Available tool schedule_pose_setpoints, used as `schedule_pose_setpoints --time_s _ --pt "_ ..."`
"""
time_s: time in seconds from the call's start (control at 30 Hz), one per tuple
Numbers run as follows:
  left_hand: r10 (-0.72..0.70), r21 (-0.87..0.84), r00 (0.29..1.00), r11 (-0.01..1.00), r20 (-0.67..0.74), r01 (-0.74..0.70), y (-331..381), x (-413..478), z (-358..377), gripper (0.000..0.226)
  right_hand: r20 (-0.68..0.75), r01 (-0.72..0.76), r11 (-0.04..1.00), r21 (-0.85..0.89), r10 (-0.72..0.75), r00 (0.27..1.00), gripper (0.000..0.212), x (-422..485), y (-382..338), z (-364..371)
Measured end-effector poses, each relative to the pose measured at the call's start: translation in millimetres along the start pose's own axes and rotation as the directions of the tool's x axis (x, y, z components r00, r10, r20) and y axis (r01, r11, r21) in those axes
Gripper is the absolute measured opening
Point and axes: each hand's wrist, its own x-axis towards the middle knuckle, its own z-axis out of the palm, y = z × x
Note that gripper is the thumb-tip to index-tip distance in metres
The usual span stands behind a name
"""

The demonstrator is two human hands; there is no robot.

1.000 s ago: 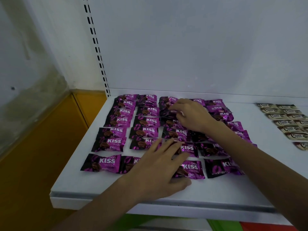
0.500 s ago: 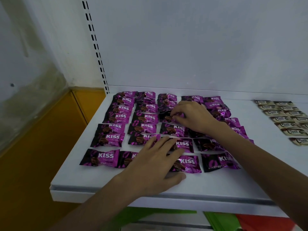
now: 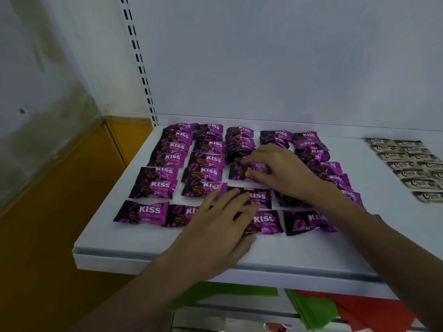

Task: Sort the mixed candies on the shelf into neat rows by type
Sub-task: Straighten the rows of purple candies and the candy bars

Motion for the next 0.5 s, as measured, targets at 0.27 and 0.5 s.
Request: schedule_pose_setpoints --time_s 0.27,0.5 --pt "-0.069 -0.124 0.988 0.991 -0.141 0.052 25 -19 8 0.033 0.122 0.186 0.982 0.031 -0.189 0.974 0.016 -32 -19 0" --pt "-0.203 -0.092 0.969 0.977 -0.14 0.191 24 -31 6 0.035 0.045 0.23 0.972 0.05 -0.232 0.972 0.019 -41 -20 -2"
